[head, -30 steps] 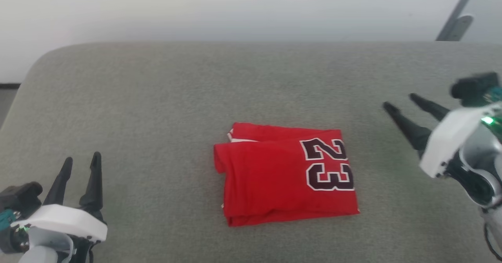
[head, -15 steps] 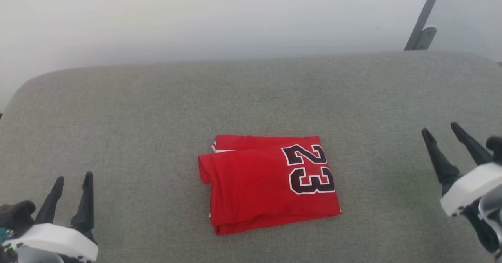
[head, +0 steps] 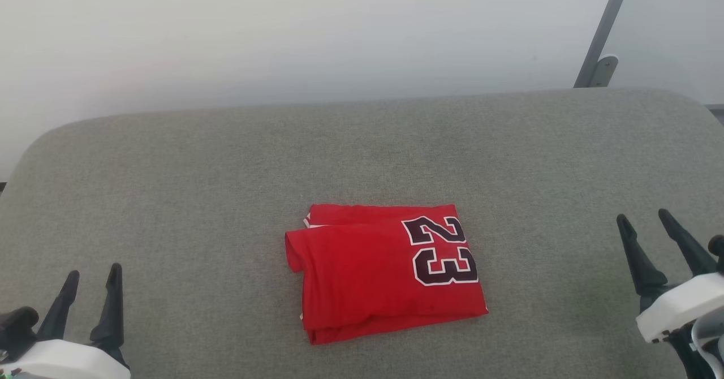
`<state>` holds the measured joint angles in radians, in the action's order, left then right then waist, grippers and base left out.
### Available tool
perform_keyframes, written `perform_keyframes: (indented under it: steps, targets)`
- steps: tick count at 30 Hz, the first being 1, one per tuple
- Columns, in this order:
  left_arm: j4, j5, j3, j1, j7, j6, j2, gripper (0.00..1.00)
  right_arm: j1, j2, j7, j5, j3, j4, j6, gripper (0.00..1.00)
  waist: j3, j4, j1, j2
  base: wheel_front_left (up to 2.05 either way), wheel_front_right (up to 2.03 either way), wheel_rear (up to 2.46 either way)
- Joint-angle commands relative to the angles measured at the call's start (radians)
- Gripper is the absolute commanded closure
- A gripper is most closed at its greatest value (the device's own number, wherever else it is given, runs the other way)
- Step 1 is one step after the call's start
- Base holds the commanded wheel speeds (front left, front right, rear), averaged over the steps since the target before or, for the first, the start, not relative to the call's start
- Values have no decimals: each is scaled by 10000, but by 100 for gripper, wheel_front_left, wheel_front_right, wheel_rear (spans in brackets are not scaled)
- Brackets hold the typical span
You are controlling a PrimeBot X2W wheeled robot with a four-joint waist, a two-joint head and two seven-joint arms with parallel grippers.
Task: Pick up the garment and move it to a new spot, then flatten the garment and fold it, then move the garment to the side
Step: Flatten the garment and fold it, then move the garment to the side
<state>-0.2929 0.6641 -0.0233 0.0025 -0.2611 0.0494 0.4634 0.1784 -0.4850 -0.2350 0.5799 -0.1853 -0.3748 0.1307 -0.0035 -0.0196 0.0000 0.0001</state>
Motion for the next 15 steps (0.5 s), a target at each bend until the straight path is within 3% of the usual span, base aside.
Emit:
perform_keyframes:
  steps: [1, 15]
  targets:
    - [38, -124, 80, 160, -49, 62, -52, 0, -154, 72, -59, -32, 85, 25, 0, 0, -10, 5, 0, -1, 0, 0, 0]
    - [26, -333, 269, 120, -50, 138, -217, 0, -384, 256, 53, -166, 278, 184, 0, 0, -37, 49, 0, -1, 0, 0, 0]
